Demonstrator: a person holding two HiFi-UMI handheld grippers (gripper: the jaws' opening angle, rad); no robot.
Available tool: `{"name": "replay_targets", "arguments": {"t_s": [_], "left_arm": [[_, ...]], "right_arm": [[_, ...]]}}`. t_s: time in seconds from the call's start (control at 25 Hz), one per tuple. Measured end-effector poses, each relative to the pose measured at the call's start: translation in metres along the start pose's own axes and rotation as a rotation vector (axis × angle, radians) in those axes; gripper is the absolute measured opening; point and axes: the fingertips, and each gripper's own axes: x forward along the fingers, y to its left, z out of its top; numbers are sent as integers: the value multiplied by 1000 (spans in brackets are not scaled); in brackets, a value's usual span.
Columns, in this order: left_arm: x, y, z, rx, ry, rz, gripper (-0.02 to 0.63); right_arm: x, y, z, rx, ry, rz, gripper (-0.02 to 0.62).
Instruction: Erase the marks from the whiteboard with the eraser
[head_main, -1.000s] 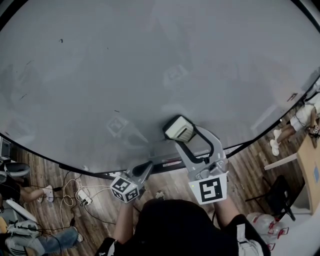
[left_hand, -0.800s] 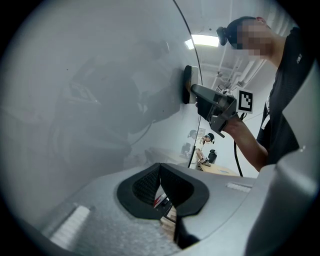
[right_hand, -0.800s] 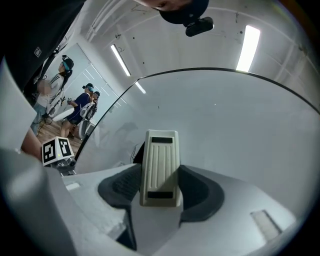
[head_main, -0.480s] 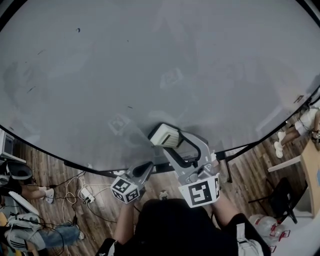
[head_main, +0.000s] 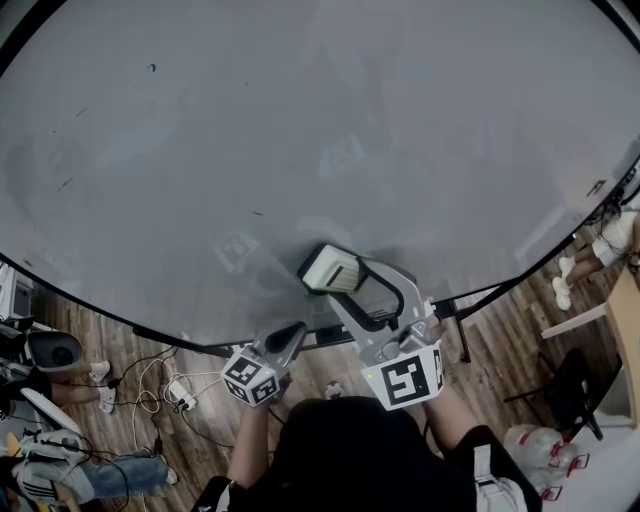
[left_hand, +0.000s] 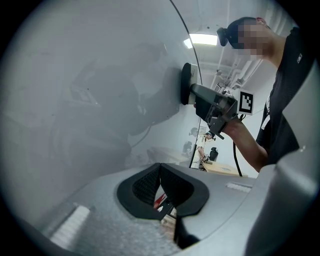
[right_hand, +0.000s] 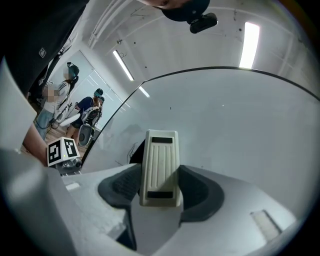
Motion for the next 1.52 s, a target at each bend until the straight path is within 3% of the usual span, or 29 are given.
{"name": "replay_targets", "arguments": {"t_s": [1.0,1.16,1.36,1.52], "left_arm": [[25,-33,-17,-33,42,-50,11],[31,-37,-18,-34,46,-72,12],[31,-36,-21,-39,50,-77,12],[25,-29,-21,-40,47,-71,11]], "right_arm": [[-61,-107,-37,-14,79,-220,237],[-60,-103,-39,-50,130,-246,236],[-45,-81,-22,26,89,-176,236],[-26,-58,-1,-18,55,-160,236]]}}
